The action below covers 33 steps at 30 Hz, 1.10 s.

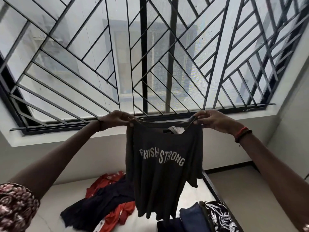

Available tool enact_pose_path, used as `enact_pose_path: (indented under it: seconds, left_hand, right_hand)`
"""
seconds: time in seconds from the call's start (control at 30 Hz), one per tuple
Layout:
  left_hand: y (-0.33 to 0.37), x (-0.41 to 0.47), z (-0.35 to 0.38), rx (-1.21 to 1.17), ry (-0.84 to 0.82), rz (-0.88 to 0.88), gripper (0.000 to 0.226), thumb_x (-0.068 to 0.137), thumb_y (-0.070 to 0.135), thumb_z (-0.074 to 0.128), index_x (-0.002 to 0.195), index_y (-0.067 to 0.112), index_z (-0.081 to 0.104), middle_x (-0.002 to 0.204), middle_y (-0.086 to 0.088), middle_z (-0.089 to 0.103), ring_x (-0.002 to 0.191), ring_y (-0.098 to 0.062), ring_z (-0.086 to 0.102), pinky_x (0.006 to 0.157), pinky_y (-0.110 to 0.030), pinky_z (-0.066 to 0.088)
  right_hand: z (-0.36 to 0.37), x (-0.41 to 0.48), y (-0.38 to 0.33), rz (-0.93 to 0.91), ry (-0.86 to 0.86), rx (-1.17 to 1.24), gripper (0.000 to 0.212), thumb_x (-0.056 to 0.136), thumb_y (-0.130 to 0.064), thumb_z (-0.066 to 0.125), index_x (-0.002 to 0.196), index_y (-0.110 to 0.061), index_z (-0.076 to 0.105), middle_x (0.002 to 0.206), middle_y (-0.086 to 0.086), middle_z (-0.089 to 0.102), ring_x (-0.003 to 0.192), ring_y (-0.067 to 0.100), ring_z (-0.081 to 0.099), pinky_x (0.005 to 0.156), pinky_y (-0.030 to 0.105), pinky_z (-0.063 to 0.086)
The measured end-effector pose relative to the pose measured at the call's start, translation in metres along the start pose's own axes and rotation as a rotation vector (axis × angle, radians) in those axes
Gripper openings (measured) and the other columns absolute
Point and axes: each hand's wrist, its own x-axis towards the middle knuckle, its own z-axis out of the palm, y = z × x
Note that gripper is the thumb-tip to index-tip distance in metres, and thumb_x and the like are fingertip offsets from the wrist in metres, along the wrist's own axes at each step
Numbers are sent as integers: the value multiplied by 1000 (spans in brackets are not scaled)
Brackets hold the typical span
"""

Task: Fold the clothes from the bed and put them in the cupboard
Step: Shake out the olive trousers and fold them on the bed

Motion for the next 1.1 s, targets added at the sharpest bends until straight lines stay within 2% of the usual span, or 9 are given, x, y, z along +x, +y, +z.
enact_pose_path:
  seconds: [0.1,0.2,0.3,0.43,0.57,0.7,0.8,0.9,1.1]
  left_hand:
    - [4,-5,-12,43,-162,-62,19,86,17,66,103,12,72,100,5,72,93,1,61,83,-13,45]
    - [12,-7,-12,-287,-195,-64,18,93,10,53,95,5,71,94,0,71,92,-6,63,83,-18,49]
    - [15,0,-5,-436,-60,-131,20,94,12,54,86,11,72,80,2,69,78,-6,63,72,-16,52]
    - [11,20,23,-390,199,-300,10,89,14,62,88,5,66,87,-8,63,74,-12,59,64,-16,55]
    - [30,26,66,-590,234,-287,8,91,7,57,85,8,63,74,-1,67,58,-5,65,56,-15,54]
    - [45,32,98,-690,196,-261,2,90,4,57,92,5,57,78,-4,63,57,-6,65,54,-17,54]
    - [51,35,111,-686,203,-238,10,89,6,61,86,10,52,80,-6,58,67,-13,60,54,-18,54]
    - [52,34,114,-694,217,-215,4,91,9,59,89,9,55,82,-8,59,70,-14,60,54,-16,54]
    - [53,34,110,-695,153,-136,14,94,-1,49,89,8,58,86,-9,62,62,-3,67,62,-17,56]
  right_hand:
    - [-3,-4,-9,28,-90,-16,35,50,-28,91,78,-14,73,83,1,72,78,7,66,73,17,54]
    - [0,-5,-13,33,-47,146,16,61,-11,79,70,-15,67,74,-2,69,72,5,66,66,16,54]
    - [17,6,-6,48,158,74,16,75,-8,73,71,-14,60,66,-6,65,64,3,63,61,18,51]
    - [52,33,21,72,550,-37,23,75,-10,78,67,-13,56,65,1,59,60,11,56,56,24,47]
    - [88,56,41,34,681,-97,26,70,-21,82,65,-19,57,67,-1,61,68,16,58,69,38,52]
    - [116,66,42,27,667,-75,25,69,-25,82,65,-19,58,69,-1,64,70,17,62,76,40,54]
    - [127,70,39,16,630,-16,23,67,-27,82,67,-18,60,74,3,68,78,24,68,79,45,57]
    - [130,68,37,2,603,61,20,75,-21,79,70,-15,61,79,10,67,79,27,67,78,47,58]
    - [129,58,27,-58,512,108,16,87,-14,67,72,-10,63,74,9,65,69,19,63,72,37,56]
